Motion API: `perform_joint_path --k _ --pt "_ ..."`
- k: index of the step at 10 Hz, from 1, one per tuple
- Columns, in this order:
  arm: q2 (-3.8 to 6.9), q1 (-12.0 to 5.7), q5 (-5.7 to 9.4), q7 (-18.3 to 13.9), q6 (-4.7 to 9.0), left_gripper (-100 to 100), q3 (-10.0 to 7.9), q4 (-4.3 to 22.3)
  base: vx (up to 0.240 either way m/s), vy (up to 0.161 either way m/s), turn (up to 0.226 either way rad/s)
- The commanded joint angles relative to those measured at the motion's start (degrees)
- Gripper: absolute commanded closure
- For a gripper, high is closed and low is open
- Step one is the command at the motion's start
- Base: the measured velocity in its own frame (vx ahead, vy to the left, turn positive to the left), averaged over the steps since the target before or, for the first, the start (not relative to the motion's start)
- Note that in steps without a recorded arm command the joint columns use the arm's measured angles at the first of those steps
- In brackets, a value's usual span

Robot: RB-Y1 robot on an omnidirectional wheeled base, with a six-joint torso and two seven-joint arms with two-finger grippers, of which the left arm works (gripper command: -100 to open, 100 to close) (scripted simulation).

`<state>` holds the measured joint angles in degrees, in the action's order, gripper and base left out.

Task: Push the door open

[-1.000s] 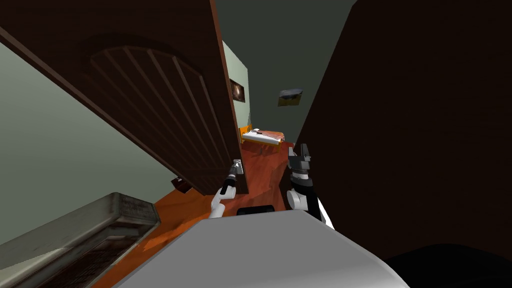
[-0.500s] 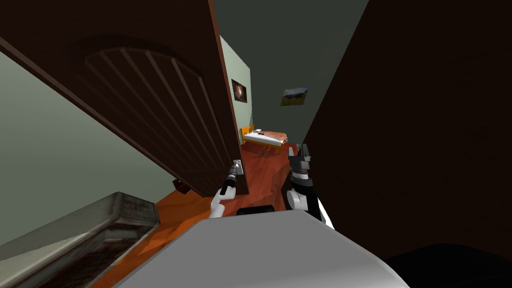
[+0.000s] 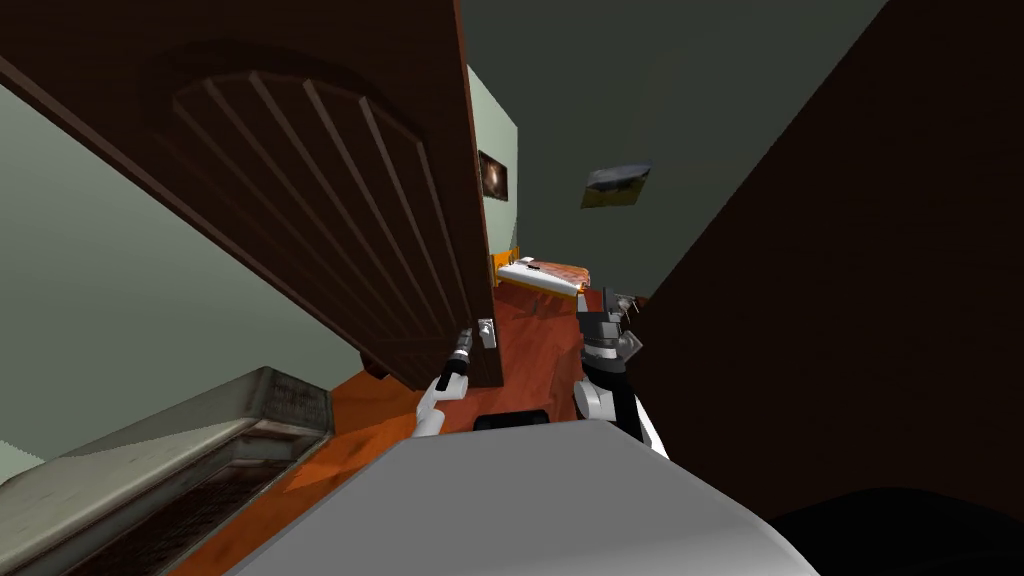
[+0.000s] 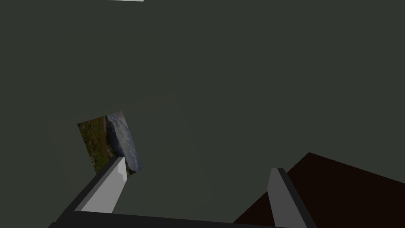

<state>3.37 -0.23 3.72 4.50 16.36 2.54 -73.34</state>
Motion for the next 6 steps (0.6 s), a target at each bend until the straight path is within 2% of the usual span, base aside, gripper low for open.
perform_joint_path --k 1,2,4,6 --pt "0.16 0.23 -0.09 0.1 -0.1 -100 0.25 -0.2 -0.161 0.021 -0.01" --pt "0.08 0.43 -0.14 0.2 -0.13 -100 0.5 -0.5 -0.201 0.028 0.008" --pt "-1.02 0.97 -0.3 0.7 -0.22 -100 1.2 -1.1 -0.262 -0.013 0.04" --pt "-3.3 1.48 -0.45 1.1 -0.31 -100 1.85 -1.6 -0.25 -0.035 0.033"
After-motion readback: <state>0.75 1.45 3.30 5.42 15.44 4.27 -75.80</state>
